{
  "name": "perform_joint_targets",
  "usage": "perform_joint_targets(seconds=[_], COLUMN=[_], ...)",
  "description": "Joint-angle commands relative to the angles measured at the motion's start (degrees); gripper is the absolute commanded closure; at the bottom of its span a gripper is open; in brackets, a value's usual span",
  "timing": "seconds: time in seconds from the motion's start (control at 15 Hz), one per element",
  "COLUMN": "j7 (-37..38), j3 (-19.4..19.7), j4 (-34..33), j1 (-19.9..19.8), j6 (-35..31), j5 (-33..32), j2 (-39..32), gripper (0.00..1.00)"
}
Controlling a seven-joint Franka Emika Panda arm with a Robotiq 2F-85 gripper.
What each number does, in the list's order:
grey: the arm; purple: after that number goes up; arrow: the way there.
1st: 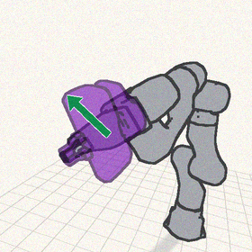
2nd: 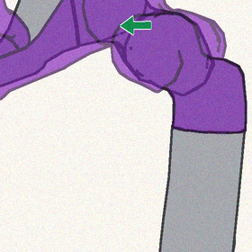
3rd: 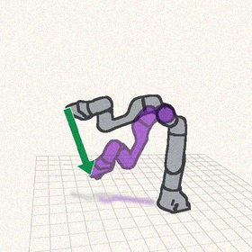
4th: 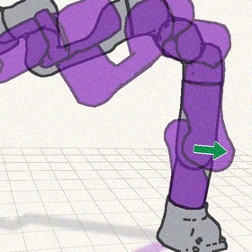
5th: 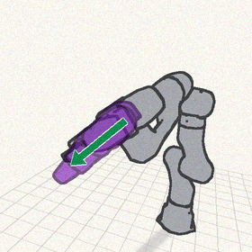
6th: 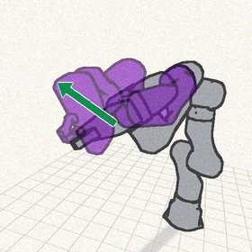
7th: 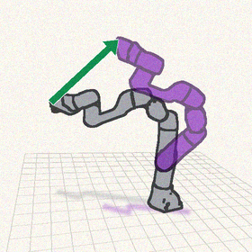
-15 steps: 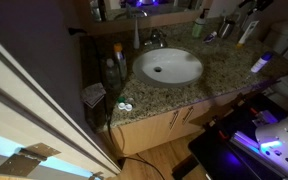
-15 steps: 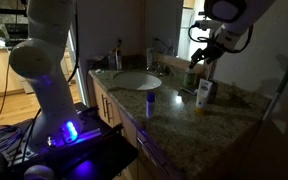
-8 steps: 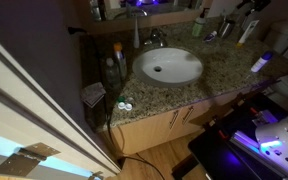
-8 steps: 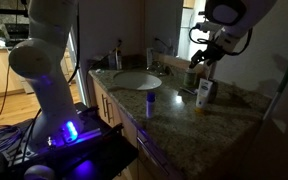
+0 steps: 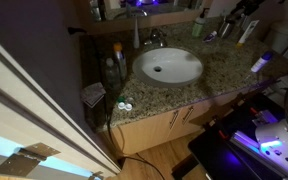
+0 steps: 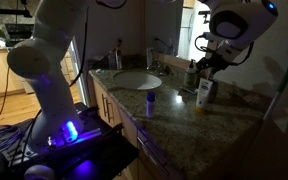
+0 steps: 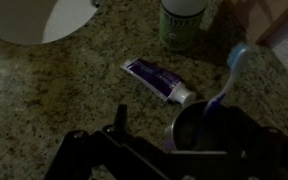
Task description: Take the toothbrush from the cup and put it on the counter
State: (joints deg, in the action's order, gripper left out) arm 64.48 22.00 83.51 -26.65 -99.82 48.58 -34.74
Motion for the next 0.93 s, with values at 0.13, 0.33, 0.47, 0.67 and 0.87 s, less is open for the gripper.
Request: perform_joint_targets(seconds=[0.13,0.33,0.47,0.67,0.87], j7=[4.79,5.92,6.3,6.03,5.74], j3=[-3.37,-4.4,-5.07,-5.66,-6.02], j4=[-6.7,-8.55,-9.88,-11.26,-12.31], j1=[-2.76,-3.08,-3.45,-3.79,-4.3], j6=[-0.19,-0.65,-0.45,-0.23,-0.06], j5=[2.11,2.6,2.84,2.46,2.4], j2=[-4.97,-6.58,-7.7,-8.74,-9.29], gripper=[0.0,0.0,0.0,0.32,0.55])
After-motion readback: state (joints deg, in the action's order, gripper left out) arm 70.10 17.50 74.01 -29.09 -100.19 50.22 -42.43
